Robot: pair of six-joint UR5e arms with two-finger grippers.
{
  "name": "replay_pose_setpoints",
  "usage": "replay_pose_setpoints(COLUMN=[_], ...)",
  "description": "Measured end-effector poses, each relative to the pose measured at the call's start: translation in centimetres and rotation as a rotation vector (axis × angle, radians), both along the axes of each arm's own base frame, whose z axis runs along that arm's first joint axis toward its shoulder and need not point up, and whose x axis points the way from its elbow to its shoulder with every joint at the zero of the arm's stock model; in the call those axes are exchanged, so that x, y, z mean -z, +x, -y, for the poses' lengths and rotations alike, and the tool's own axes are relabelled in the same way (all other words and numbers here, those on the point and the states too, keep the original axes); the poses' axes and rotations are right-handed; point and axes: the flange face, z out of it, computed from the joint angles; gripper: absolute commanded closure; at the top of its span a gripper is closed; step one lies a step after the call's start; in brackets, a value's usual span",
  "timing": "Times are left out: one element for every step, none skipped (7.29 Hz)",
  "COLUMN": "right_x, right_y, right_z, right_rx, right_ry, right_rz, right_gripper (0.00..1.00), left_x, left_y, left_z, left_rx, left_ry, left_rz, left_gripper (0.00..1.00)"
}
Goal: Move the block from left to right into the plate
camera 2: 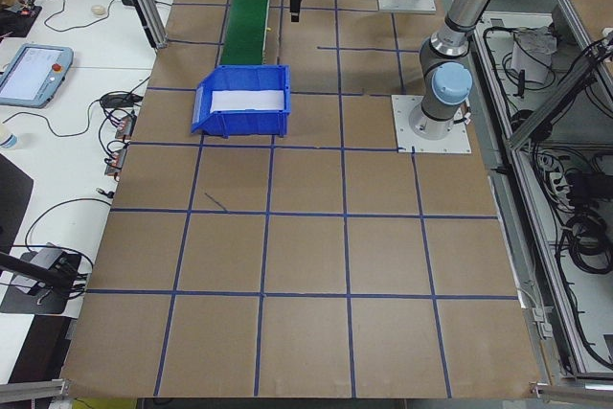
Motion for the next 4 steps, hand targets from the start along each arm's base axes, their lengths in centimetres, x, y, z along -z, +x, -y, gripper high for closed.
replay_pose_setpoints(right_x=[3.1,6.5,9.5,11.3], right_y=[-2.3,-3.6,-4.4,-4.8], right_z=[-3.3,-4.4,-4.7,-4.8], right_rx=[0.023,0.026,0.024,0.016], right_ry=[-0.034,-0.070,-0.087,-0.094], right_rz=[0.011,0.036,0.065,0.087], right_gripper=[0.53,0.25,0.00,0.00], left_x=[0.0,0.2,0.3,0.1], left_y=[0.1,0.0,0.0,0.3], left_z=[0.0,0.0,-0.1,-0.2], left_rx=[-0.002,0.001,0.001,-0.002], left_ry=[0.002,0.007,0.009,0.006], left_rz=[-0.001,-0.001,-0.001,0.001], left_gripper=[0.00,0.00,0.00,0.00])
